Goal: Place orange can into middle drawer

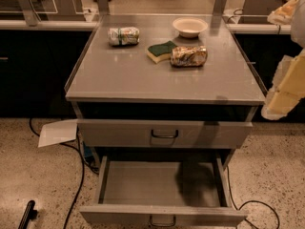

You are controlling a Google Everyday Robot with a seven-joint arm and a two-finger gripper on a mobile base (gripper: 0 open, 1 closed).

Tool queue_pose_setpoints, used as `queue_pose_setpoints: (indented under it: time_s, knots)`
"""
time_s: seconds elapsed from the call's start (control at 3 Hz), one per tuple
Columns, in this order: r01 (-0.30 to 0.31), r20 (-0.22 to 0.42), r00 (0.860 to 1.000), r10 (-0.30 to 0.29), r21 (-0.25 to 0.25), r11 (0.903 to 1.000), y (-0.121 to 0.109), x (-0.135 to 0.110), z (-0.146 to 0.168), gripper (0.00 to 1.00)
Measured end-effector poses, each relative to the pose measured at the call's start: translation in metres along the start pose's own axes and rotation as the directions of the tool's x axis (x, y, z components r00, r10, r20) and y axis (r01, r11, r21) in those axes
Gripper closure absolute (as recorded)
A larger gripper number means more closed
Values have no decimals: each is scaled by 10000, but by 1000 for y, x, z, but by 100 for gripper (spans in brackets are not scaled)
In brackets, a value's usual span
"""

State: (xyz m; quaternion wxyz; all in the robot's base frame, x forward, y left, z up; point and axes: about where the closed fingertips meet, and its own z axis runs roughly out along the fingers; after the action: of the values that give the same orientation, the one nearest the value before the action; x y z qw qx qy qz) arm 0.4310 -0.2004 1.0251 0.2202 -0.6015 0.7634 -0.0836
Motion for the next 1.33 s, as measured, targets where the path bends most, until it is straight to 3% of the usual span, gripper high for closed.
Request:
queue_pose_setpoints:
  time_s: [0.33, 0.67, 1.33]
  knots:
    - [18, 50, 10000, -18, 28, 10000, -1, -1, 0, 0]
    - [23, 558, 9984, -1, -395, 9992, -27, -4, 32, 0]
    - [-569, 1306, 9882, 800, -1722, 9834, -116, 0, 168, 0]
